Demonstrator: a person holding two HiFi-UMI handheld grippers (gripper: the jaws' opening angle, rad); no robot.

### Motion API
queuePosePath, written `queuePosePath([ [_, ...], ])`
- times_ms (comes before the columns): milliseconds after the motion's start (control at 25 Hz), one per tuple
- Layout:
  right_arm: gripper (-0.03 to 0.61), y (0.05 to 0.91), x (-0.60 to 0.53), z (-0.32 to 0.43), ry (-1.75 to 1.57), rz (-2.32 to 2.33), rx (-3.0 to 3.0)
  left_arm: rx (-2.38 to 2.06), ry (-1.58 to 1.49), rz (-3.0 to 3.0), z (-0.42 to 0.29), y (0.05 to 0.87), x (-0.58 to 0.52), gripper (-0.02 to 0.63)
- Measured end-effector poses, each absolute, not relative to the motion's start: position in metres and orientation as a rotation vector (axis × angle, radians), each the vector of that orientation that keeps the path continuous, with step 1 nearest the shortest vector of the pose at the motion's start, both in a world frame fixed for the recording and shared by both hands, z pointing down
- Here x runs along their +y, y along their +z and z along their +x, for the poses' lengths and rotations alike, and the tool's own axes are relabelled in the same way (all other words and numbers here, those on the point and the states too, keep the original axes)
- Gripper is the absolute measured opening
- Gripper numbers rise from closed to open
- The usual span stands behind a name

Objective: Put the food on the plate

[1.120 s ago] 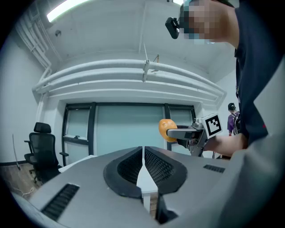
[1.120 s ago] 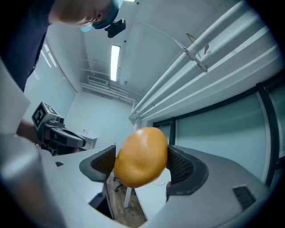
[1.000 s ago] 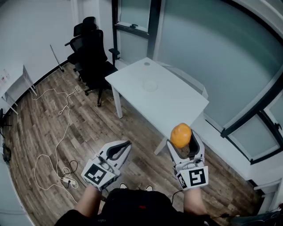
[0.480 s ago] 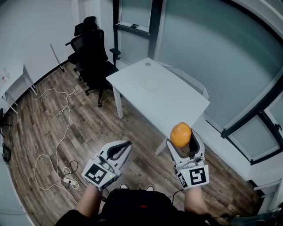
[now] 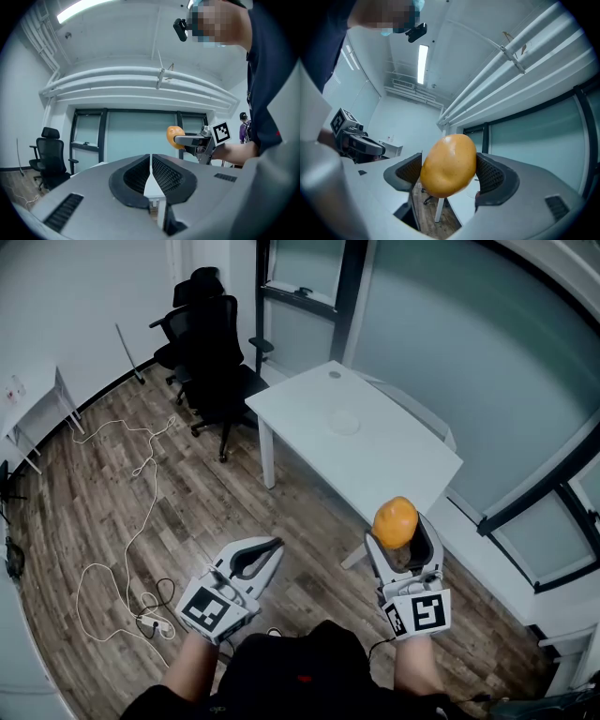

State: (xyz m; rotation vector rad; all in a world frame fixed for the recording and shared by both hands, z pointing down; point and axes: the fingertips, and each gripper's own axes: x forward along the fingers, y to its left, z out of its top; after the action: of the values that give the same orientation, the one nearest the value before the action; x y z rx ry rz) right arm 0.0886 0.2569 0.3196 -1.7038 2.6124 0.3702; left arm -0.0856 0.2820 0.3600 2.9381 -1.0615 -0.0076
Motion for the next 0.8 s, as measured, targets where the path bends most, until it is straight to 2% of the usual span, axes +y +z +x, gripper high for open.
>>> queuePosePath([
  [360,0.373,0.333,0.2,0.049,0.333,-1.702,2.646,-1.08,-0.008,2.914,-0.128,0.371,0.23,0.034],
  [800,0.373,0.335,0.088,0.071,0.307,-1.651,2.681,-1.13,0.013,2.899,-0.106,0.366,0.121,0.034],
])
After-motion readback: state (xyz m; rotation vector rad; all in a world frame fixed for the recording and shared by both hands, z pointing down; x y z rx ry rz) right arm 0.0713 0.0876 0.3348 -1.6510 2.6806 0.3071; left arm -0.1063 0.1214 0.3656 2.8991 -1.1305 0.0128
